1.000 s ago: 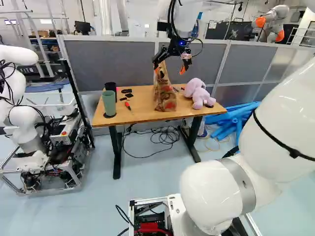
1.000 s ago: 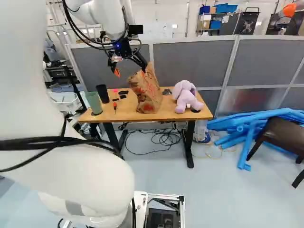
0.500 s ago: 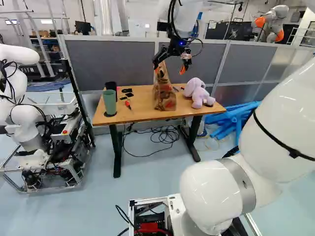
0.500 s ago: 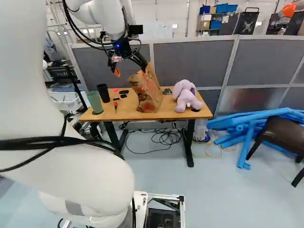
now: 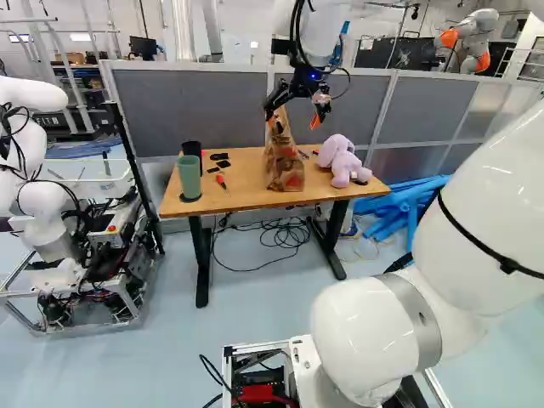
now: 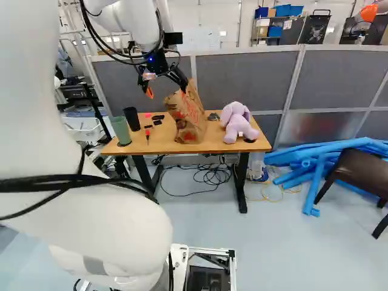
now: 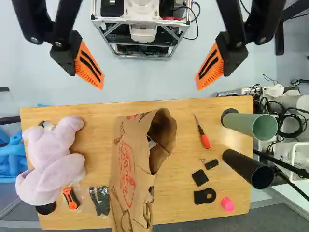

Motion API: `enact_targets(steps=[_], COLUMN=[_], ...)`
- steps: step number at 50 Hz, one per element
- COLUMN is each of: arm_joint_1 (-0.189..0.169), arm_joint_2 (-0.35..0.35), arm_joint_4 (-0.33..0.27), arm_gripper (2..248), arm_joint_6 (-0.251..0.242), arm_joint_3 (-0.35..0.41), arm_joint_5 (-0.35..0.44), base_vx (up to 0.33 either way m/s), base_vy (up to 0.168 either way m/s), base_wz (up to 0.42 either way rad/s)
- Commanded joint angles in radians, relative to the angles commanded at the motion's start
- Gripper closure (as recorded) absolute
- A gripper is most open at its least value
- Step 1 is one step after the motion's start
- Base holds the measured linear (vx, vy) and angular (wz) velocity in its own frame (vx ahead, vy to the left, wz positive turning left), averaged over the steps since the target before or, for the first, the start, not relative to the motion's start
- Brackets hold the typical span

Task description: Pick up the bag on the ground and place it on the table

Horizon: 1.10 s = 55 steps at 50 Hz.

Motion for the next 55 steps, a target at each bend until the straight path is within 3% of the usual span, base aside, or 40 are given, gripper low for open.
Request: enact_targets(steps=[28,55], arm_joint_1=[-0.004,-0.011], arm_joint_2=[0.010,0.027], arm_joint_4=[-0.001,-0.004], arm_gripper=[3,3], arm_joint_6=[-0.003,-0.008], arm_joint_3=[0.066,0.182], arm_joint_5=[0.105,0.291], base_vx=[0.000,0.000], base_vy=[0.000,0.000], base_wz=[0.000,0.000])
